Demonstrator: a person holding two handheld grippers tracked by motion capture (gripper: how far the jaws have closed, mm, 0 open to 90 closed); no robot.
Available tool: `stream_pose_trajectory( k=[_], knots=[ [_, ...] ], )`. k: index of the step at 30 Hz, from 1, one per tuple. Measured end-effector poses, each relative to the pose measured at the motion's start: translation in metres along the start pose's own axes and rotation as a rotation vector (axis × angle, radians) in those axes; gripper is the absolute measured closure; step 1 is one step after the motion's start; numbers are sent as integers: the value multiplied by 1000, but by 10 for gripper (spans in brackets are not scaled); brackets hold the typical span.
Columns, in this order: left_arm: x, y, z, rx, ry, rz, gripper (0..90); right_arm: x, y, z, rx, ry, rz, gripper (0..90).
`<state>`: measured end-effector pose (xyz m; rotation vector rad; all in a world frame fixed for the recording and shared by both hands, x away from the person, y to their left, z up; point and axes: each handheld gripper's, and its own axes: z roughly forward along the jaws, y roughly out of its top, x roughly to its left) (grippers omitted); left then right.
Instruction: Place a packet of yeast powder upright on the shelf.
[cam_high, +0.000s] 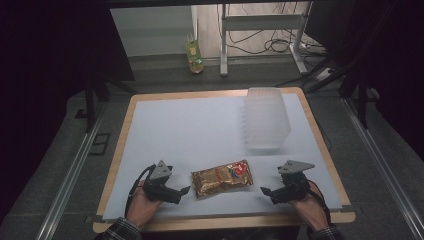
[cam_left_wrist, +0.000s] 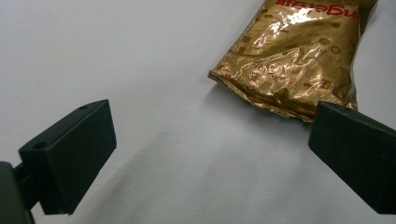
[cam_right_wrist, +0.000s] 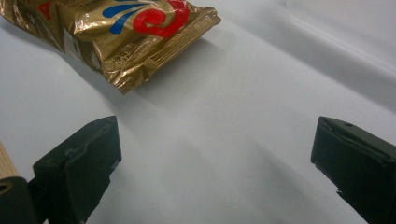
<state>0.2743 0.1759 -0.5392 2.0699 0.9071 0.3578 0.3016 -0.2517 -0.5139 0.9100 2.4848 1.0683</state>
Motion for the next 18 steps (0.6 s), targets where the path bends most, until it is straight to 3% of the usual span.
stream_pose_trajectory(
  k=[4,7,9,18],
  knots=[
    [2,0,1,14,-5,-8,14,0,0,0,3,3,2,20],
    [3,3,-2,0,-38,-24,20,1,0,1,8,5,0,20],
    [2,3,-2,2,-33,-17,31,2,0,1,12,6,-3,20],
    [-7,8,-3,19,2,65,154,2,0,2,8,8,-4,20]
  ],
)
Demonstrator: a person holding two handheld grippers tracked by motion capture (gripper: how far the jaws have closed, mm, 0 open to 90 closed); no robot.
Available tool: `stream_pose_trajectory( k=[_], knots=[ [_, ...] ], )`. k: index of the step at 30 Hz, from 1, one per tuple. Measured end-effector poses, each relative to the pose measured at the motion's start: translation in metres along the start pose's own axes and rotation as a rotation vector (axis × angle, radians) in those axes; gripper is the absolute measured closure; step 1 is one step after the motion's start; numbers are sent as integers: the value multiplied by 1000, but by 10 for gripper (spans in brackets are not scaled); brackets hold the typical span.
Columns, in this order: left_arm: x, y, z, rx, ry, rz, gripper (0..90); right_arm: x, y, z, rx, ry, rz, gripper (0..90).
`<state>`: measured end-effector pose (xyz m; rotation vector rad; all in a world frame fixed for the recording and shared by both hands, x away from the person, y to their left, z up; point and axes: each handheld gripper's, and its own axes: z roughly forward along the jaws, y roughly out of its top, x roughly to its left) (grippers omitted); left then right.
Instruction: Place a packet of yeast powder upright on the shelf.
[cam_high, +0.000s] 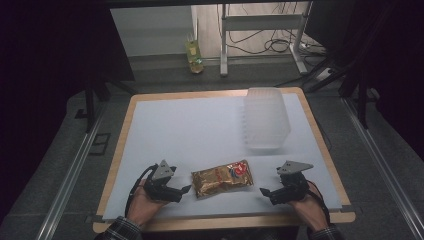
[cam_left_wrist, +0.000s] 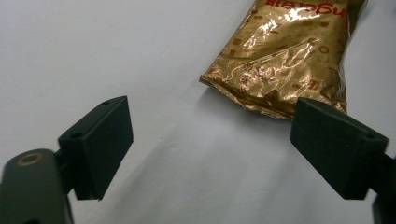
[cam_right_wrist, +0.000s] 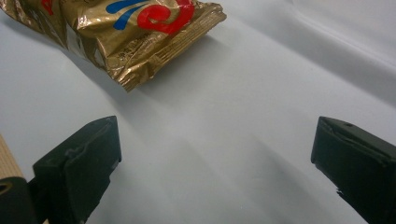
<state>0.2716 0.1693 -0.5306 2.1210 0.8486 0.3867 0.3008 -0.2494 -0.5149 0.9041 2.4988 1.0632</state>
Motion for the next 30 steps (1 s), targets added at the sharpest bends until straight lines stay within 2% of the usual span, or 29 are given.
stream_pose_trajectory(
  k=[1,4,5,9,14,15,17,18,19,23,24,27,28,29,30],
  knots=[
    [-2,2,-1,-8,-1,16,188,0,0,0,-3,1,-1,20],
    [-4,4,-2,-20,-8,21,203,0,0,0,-3,0,-1,20],
    [-5,5,-2,-29,-15,21,234,0,0,0,-1,1,1,20],
    [-7,9,-1,-30,-38,28,263,0,0,1,0,1,1,20],
    [-11,12,2,-34,-53,35,342,0,0,0,-2,4,5,20],
    [-11,14,3,-38,-73,32,401,0,0,0,1,4,6,20],
    [-12,15,3,-43,-74,30,409,0,0,1,3,3,4,20],
    [-12,17,4,-50,-73,32,457,1,0,1,4,4,4,20],
    [-13,18,4,-55,-71,31,457,1,0,1,4,5,3,20],
    [-15,24,7,-75,-78,26,595,1,0,2,11,4,0,20],
    [-15,25,8,-74,-86,26,595,1,0,2,11,4,0,20],
    [-17,28,11,-59,-94,22,736,1,0,2,13,4,-3,20],
    [-18,29,12,-56,-98,27,736,1,0,2,13,4,-3,20],
    [-19,30,13,-56,-103,34,817,1,0,2,17,2,-6,20],
    [-20,30,13,-53,-109,45,817,1,0,2,17,2,-6,20]
  ],
)
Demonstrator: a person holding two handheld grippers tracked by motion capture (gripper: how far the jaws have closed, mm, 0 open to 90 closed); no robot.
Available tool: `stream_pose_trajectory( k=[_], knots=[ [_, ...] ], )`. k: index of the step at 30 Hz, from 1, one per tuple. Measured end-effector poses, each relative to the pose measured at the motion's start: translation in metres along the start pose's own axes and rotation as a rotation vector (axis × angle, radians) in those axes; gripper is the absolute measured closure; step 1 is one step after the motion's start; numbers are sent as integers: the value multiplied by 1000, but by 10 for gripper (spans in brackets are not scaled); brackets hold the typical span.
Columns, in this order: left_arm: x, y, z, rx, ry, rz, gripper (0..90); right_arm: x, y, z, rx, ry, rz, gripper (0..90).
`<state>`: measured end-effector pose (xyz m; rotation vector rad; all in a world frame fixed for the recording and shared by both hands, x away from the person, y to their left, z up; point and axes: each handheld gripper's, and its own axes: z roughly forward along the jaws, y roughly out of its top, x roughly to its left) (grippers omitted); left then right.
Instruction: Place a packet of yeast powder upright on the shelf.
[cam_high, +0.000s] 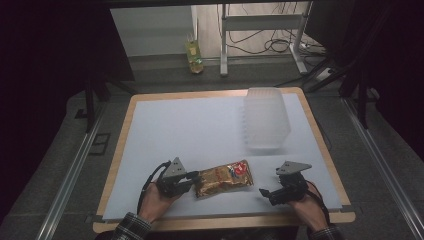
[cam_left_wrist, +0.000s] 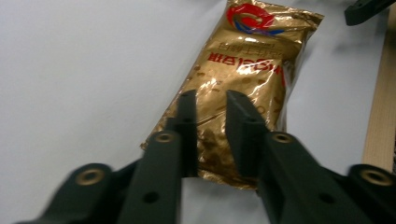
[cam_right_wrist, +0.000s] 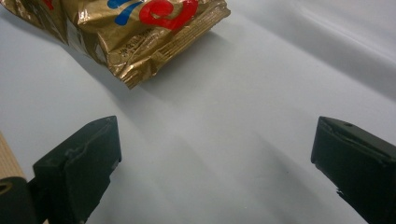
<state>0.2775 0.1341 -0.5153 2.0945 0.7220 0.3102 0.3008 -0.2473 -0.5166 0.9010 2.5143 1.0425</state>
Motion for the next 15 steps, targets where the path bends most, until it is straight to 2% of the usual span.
stream_pose_trajectory(
  k=[3,5,8,9,15],
  knots=[
    [-4,1,5,10,-27,33,897,0,0,1,6,0,-5,20],
    [-6,1,10,22,-42,50,897,0,0,1,4,-1,-7,20],
    [-7,0,15,35,-57,44,898,1,0,1,9,-3,-9,20],
    [-6,-2,18,37,-80,31,898,1,0,1,10,-4,-11,20],
    [-1,-6,19,50,-94,-1,899,2,0,2,18,-1,-19,21]
  ],
)
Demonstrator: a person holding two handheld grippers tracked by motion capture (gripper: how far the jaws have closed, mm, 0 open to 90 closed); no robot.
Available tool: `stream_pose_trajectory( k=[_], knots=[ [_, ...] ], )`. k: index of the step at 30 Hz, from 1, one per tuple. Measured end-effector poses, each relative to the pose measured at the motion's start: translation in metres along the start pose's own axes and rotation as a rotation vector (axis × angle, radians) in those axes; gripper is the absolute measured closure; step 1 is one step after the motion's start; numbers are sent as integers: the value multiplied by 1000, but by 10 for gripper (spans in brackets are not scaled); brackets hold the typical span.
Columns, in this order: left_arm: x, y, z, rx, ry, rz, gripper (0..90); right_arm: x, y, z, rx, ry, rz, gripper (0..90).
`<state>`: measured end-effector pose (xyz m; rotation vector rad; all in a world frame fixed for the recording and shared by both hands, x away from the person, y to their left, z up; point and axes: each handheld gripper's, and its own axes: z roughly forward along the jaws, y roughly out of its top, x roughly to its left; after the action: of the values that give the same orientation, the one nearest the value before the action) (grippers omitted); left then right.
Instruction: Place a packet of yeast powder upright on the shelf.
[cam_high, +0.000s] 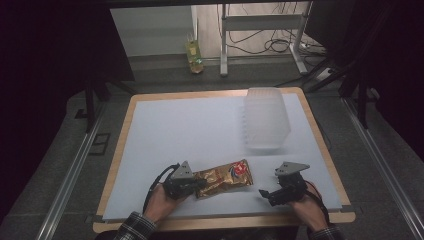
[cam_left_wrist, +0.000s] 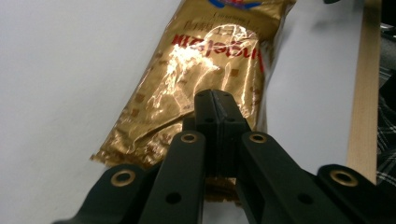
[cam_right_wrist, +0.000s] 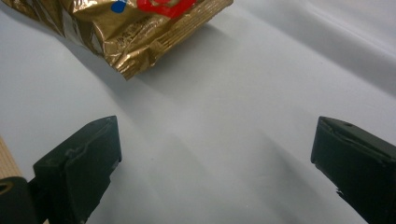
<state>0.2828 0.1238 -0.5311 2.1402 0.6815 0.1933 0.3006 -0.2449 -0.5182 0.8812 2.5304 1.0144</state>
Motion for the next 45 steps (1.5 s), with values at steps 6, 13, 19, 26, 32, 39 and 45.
stream_pose_trajectory(
  k=[6,13,19,26,32,39,45],
  knots=[
    [3,-9,-6,22,12,-16,900,2,1,0,-1,4,-4,22],
    [5,-21,-7,88,43,-5,900,3,2,1,0,16,-5,22],
    [7,-23,-8,79,28,-17,900,4,3,2,3,34,-2,22],
    [8,-23,-8,76,24,-20,900,7,6,5,6,68,7,22],
    [8,-23,-8,76,23,-19,900,13,11,13,20,117,14,22],
    [8,-23,-8,76,23,-18,900,19,21,22,23,173,20,21],
    [8,-23,-7,75,23,-23,900,24,32,32,44,217,22,20]
  ],
)
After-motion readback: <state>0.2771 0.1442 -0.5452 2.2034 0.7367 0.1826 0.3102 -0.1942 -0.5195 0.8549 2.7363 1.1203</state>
